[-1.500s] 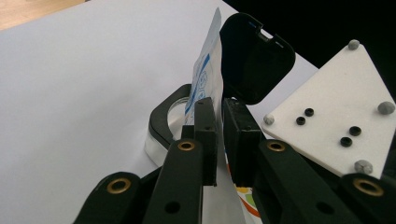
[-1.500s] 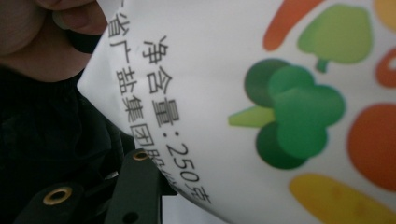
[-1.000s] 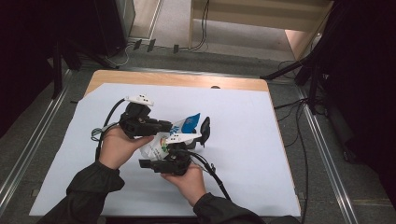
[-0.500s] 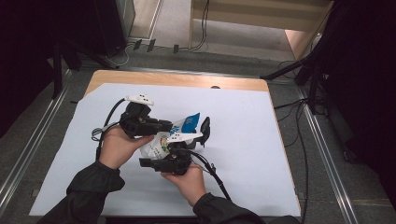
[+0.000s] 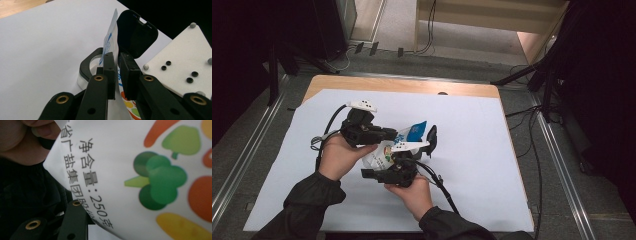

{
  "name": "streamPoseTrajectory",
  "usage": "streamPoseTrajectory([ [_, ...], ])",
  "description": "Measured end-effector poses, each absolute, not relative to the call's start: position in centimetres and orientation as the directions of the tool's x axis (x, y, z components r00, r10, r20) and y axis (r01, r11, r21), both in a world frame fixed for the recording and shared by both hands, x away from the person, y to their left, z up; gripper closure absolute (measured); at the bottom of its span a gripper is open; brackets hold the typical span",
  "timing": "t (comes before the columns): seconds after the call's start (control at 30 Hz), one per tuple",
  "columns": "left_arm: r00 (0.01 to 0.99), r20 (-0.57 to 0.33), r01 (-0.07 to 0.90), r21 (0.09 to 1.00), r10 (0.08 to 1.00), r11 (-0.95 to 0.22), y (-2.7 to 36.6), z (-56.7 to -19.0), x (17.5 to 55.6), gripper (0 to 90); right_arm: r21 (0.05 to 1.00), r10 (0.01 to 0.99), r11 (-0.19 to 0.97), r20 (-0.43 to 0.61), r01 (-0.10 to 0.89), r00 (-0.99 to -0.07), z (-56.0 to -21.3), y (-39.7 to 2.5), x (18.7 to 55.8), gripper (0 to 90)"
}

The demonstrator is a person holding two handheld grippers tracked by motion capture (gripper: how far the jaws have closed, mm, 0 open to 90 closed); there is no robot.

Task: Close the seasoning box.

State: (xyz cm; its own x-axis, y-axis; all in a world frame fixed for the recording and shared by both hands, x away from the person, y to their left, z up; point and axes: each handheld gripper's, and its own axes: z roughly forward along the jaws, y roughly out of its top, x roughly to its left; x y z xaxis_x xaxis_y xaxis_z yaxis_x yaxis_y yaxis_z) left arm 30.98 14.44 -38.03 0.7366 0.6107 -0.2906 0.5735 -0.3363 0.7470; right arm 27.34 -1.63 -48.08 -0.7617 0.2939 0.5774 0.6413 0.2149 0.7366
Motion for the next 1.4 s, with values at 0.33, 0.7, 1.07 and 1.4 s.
streamPoseTrajectory([
  [0.33, 0.740, -0.288, 0.570, 0.749, 0.608, -0.339, 14.36, -37.78, 30.84, 84.2, 0.740, 0.290, 0.217, 0.574, 0.637, -0.766, -47.83, -1.58, 27.30, 62.4],
  [0.7, 0.738, -0.285, 0.569, 0.749, 0.612, -0.339, 14.38, -37.85, 31.00, 84.2, 0.737, 0.289, 0.226, 0.574, 0.637, -0.766, -47.87, -1.54, 27.41, 60.8],
  [1.07, 0.740, -0.284, 0.564, 0.756, 0.609, -0.333, 14.46, -37.73, 30.96, 84.2, 0.741, 0.291, 0.233, 0.564, 0.629, -0.773, -47.67, -1.51, 27.41, 59.0],
  [1.4, 0.740, -0.284, 0.564, 0.757, 0.610, -0.331, 14.36, -37.77, 31.05, 84.3, 0.750, 0.296, 0.242, 0.547, 0.616, -0.783, -47.59, -1.47, 27.34, 58.0],
])
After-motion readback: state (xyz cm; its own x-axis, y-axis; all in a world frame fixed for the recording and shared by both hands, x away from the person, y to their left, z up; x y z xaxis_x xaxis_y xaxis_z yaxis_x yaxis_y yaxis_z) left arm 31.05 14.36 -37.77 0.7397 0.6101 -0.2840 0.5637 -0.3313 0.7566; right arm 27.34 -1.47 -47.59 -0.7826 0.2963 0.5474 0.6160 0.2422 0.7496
